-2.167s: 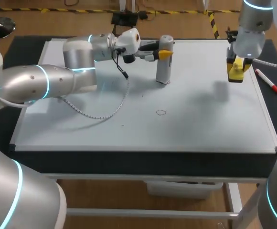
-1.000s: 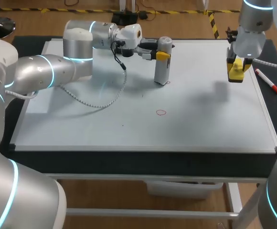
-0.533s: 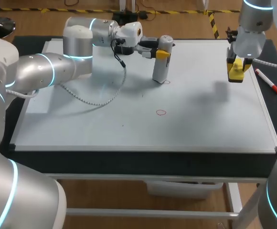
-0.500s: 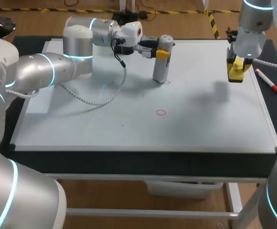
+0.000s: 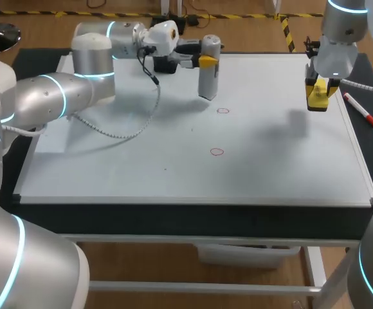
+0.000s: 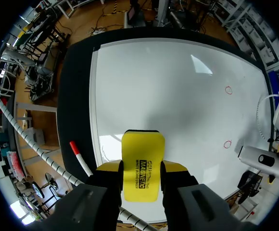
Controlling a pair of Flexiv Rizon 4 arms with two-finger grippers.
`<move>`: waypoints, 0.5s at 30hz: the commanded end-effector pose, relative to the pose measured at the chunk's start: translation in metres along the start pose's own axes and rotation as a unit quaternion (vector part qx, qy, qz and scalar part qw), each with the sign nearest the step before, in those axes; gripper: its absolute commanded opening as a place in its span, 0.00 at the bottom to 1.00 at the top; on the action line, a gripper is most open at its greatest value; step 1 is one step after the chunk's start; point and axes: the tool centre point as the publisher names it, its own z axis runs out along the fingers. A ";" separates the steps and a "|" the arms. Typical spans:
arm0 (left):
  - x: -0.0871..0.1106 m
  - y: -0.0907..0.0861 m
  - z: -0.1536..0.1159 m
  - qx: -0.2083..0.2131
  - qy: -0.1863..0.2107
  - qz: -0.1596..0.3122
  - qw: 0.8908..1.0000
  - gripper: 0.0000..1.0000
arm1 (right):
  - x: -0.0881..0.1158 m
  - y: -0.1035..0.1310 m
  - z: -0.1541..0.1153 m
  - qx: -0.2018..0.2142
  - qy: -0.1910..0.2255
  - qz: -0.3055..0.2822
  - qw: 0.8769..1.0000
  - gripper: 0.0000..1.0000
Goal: Pick up the inspection probe, press it on each red-marked spot on the whiteboard one by one, put down the probe, pick up the eraser, and wipe off all the red marks.
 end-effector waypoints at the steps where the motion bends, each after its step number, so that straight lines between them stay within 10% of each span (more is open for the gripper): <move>1: 0.027 -0.019 -0.026 -0.009 -0.063 0.011 0.998 0.00 | 0.001 -0.001 -0.001 0.000 0.001 -0.002 1.000 0.00; 15: 0.053 -0.053 -0.119 -0.017 -0.175 0.041 0.984 0.00 | 0.001 -0.001 -0.001 0.000 0.001 -0.002 1.000 0.00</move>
